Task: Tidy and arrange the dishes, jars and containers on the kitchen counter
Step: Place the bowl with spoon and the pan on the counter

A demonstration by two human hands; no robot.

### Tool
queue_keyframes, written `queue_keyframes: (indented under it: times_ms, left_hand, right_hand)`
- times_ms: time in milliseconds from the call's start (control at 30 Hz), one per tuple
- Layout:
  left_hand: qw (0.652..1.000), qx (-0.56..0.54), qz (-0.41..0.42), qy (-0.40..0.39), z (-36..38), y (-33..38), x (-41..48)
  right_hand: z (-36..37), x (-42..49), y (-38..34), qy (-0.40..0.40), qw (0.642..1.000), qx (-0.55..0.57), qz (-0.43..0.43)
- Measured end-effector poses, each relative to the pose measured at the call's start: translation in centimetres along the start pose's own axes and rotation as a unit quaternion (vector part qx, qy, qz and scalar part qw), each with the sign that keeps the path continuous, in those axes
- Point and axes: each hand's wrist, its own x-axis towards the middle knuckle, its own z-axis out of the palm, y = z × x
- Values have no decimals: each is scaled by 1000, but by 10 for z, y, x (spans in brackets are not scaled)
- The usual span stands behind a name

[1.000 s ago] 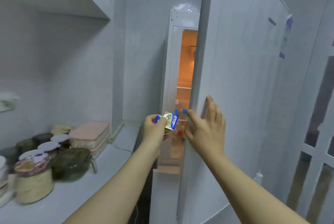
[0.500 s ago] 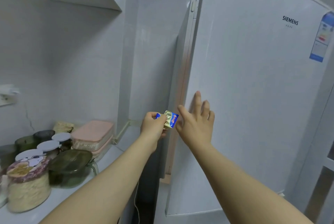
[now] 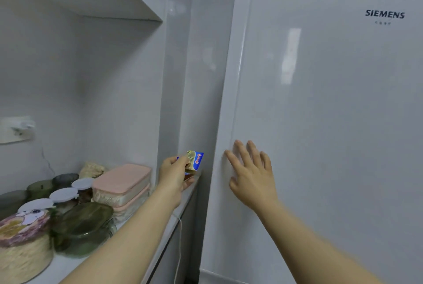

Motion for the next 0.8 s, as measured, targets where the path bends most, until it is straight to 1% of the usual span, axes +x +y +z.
queue_keyframes:
  times_ms: [67, 200, 333, 467, 533, 567, 600, 667, 733, 800]
  left_hand:
    - [1000, 10, 1, 6, 8, -5, 5]
    - [999, 25, 9, 23, 24, -13, 12]
    - [999, 25, 15, 39, 39, -18, 9]
    - [997, 39, 25, 67, 41, -26, -2]
    - [995, 51, 30, 78, 39, -31, -10]
    - [994, 59, 34, 84, 37, -34, -15]
    - [993, 67, 39, 93, 34, -35, -22]
    - [990, 76, 45, 106, 25, -37, -35]
    - [984, 86, 55, 145, 8, -39, -53]
    - [974, 101, 69, 192, -15, -36, -74]
  right_hand:
    - [14, -2, 8, -10, 1000, 9, -3]
    - [31, -5, 10, 23, 998, 49, -14]
    - [32, -3, 11, 11, 996, 90, -10]
    - [30, -5, 18, -7, 991, 130, -28]
    - [17, -5, 16, -28, 980, 198, -10]
    - [9, -6, 13, -40, 963, 265, 8]
    - [1, -7, 8, -61, 938, 339, 25]
    - [-11, -11, -3, -138, 865, 481, 40]
    - [-18, -17, -25, -191, 777, 596, 61]
    - [-24, -22, -54, -238, 702, 666, 86]
